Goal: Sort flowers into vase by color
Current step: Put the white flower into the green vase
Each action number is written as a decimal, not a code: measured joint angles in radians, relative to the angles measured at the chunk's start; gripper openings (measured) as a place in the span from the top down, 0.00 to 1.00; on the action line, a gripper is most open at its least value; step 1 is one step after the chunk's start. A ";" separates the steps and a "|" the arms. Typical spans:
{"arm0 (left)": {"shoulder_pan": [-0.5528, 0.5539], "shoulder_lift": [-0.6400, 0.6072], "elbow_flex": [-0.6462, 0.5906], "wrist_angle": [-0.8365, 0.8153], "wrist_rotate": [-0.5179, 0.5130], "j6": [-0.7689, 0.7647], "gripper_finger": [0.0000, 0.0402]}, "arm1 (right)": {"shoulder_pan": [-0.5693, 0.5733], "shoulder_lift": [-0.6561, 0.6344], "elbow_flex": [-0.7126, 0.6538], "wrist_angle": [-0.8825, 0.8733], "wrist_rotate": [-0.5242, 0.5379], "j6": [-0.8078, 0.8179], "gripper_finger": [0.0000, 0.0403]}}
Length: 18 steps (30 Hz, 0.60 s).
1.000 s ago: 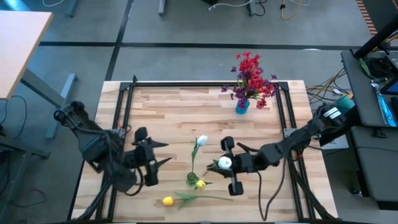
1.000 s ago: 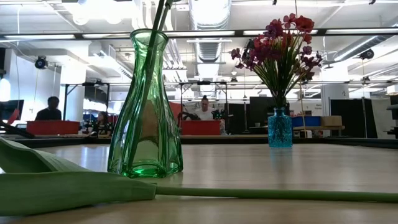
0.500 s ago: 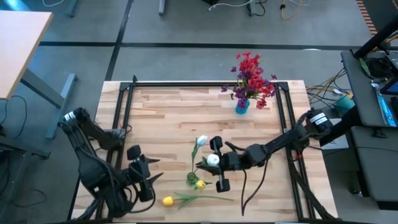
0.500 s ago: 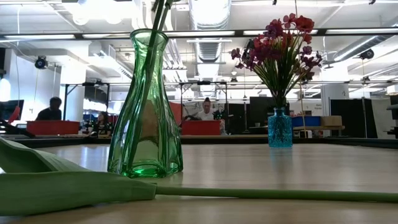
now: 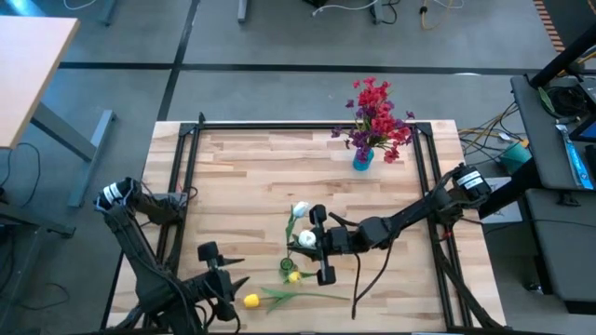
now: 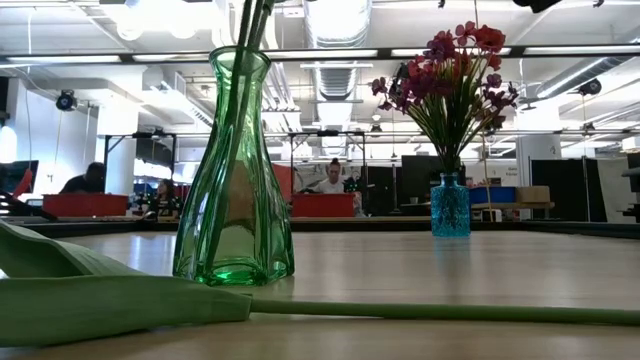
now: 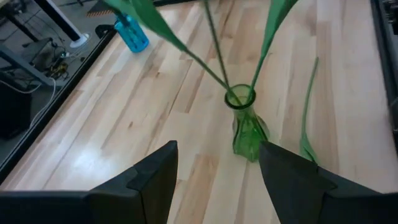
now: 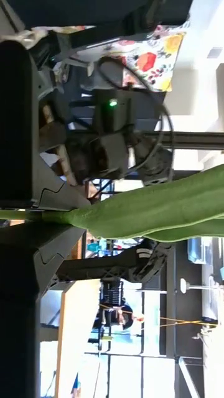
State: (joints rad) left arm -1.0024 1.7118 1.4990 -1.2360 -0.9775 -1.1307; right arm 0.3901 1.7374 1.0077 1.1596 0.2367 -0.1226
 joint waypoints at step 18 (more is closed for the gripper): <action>-0.002 -0.009 -0.126 0.021 -0.009 -0.139 0.48 | -0.003 -0.002 0.000 -0.054 0.053 0.062 0.93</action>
State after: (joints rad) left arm -1.0046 1.7028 1.3725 -1.2155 -0.9862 -1.2701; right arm 0.3870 1.7355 1.0080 1.1054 0.2894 -0.0611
